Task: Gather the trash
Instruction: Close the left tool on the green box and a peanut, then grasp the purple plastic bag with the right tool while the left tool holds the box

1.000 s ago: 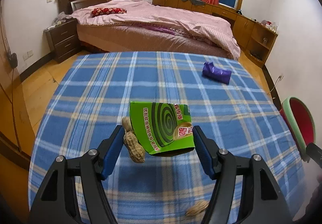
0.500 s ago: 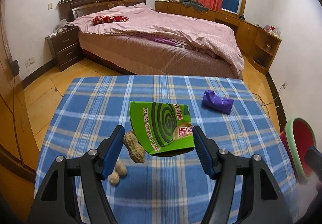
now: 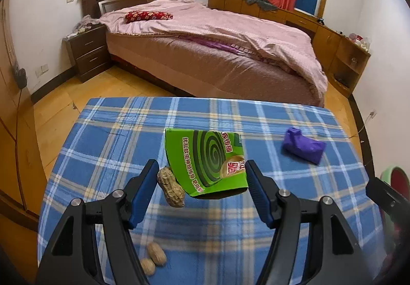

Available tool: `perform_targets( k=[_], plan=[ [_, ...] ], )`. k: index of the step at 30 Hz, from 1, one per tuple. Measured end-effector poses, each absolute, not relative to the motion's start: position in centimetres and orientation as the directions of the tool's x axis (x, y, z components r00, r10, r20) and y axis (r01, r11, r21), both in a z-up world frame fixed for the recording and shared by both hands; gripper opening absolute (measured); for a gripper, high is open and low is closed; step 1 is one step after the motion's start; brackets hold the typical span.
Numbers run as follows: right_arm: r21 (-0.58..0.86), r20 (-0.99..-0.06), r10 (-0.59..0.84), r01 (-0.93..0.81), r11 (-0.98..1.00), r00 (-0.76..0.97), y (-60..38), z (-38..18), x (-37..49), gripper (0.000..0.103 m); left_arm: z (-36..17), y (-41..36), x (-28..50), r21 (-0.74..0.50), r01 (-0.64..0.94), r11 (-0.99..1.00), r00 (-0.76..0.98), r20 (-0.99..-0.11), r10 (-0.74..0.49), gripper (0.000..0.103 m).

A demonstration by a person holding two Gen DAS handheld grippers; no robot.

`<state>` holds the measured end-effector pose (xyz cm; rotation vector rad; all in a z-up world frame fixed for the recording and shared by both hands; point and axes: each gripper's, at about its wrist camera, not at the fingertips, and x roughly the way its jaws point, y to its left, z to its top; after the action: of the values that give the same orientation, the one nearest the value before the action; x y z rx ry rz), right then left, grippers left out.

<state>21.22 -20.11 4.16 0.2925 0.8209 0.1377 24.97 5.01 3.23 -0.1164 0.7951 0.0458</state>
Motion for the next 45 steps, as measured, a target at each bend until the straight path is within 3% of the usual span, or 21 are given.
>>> perform_targets(
  k=[18,28,31,32,45],
  plan=[
    [0.279,-0.769,0.184,0.062,0.958,0.613,-15.3,-0.7,30.3,0.099,-0.4,7.8,28.9,-0.107,-0.177,0.978,0.652,-0.758,0.035,0.069],
    [0.182,-0.79,0.082,0.104,0.978,0.608,-13.9,-1.8,32.6,0.099,-1.3,8.1,29.2,-0.12,-0.179,0.977,0.631,-0.775,0.021,0.069],
    [0.118,-0.794,0.023,0.117,0.986,0.607,-13.6,-1.8,32.9,0.084,-1.3,8.2,29.3,-0.121,-0.18,0.976,0.631,-0.776,0.019,0.069],
    [0.096,-0.793,0.0,0.125,0.988,0.609,-13.6,-1.7,32.8,0.077,-1.3,8.3,29.4,-0.122,-0.179,0.976,0.63,-0.776,0.018,0.063],
    [0.168,-0.794,0.079,0.094,0.981,0.603,-15.5,-1.3,31.7,0.061,-1.0,8.3,28.9,-0.138,-0.159,0.978,0.641,-0.768,-0.004,0.064]
  ],
)
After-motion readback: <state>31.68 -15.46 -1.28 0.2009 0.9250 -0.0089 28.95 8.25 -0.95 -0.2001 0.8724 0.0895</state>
